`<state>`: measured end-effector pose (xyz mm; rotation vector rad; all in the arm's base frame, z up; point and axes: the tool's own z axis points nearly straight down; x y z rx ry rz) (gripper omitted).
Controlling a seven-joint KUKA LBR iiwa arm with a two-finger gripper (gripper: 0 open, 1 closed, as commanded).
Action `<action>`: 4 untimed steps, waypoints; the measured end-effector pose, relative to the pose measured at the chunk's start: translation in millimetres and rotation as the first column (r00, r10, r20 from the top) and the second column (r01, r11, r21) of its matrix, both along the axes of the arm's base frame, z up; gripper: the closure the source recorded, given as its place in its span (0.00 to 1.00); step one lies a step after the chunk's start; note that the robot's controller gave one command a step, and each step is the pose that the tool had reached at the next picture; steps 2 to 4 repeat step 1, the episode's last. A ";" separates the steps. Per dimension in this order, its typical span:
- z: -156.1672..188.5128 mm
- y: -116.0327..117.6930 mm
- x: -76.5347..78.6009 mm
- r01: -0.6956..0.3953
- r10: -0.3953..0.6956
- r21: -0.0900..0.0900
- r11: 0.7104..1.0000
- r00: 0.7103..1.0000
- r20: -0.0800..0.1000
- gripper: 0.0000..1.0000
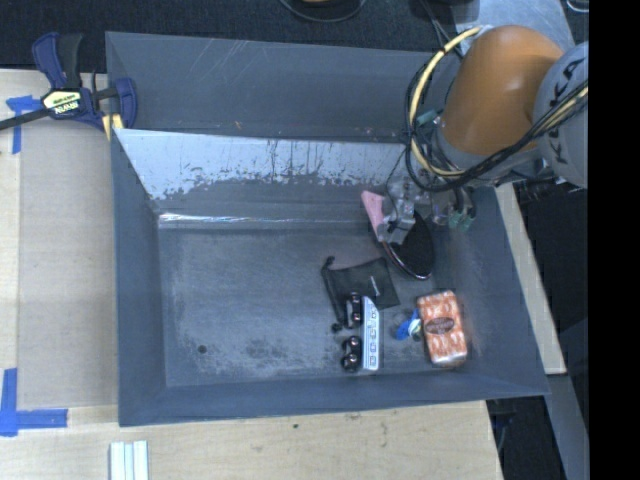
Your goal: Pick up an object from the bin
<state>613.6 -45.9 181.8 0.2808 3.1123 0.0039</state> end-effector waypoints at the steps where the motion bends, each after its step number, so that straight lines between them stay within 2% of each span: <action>1: 31.5 0.2 1.5 0.007 -0.007 -0.001 1.000 1.000 0.006 1.00; 4: 31.5 0.2 1.5 0.007 -0.007 -0.001 1.000 1.000 0.006 1.00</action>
Offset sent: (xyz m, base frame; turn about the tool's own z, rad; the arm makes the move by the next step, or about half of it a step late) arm 0.0064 0.0066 0.0922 0.0246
